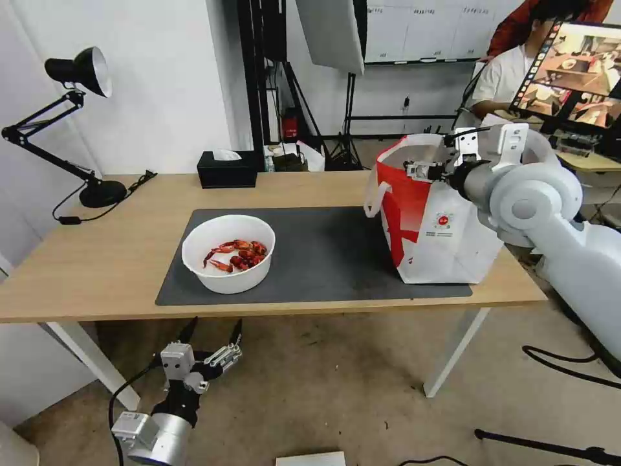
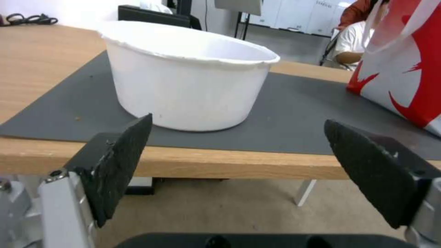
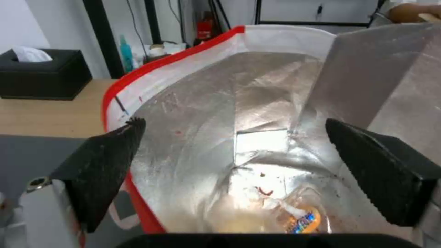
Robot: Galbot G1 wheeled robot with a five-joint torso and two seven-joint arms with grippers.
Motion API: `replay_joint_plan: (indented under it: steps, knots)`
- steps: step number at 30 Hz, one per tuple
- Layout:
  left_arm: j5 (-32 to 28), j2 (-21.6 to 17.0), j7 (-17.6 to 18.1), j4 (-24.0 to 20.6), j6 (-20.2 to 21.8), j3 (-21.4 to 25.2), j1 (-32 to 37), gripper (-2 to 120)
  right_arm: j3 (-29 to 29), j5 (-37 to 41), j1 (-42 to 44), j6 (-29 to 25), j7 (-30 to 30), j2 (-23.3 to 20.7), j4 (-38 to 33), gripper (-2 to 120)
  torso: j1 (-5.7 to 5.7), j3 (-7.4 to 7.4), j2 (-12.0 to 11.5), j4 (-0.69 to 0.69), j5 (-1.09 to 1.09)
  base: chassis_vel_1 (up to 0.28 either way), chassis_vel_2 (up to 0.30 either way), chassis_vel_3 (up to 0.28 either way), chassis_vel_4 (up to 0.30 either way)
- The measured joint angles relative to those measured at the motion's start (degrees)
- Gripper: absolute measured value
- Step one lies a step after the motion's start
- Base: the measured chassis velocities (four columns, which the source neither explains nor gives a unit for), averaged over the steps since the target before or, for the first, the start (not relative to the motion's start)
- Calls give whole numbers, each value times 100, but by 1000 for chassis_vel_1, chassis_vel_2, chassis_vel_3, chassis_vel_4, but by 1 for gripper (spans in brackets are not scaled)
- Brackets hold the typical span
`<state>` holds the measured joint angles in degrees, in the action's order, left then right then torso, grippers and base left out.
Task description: Pick up the trash from the table and place it into the takeout bag.
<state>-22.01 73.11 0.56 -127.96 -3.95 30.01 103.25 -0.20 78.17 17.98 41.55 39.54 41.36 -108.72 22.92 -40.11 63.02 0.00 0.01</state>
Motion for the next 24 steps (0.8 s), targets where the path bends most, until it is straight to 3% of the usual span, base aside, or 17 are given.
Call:
replay_joint_plan:
  steps: [8,11,15,17,19,24]
  knots:
    - [-1,-13,-1,-14,0,0,0,100,48,-377,161,-88,-49,18,-111,100,0,0,0,0,-1,0,0,0,0]
    - [-1,-6,-1,-14,0,-3,0,100,108,-699,304,-436,-214,23,-176,100,0,0,0,0,-1,0,0,0,0]
    - [-2,11,-5,-14,0,-12,0,100,400,-1204,798,-1448,-753,-19,-503,100,0,0,0,0,-1,0,0,0,0]
    - [-2,10,-5,-14,0,-12,-2,100,459,-1294,924,-1695,-869,-32,-564,100,0,0,0,0,-2,0,0,0,0]
    - [-16,-5,-7,-17,0,-13,-13,100,849,-1697,1705,-2651,-1513,-62,-857,100,0,0,0,0,-1,0,0,0,0]
    - [-20,-4,-9,-17,-4,-20,-39,100,1271,-1970,2648,-3255,-1950,-75,-1250,100,0,1,0,-1,1,0,0,0,0]
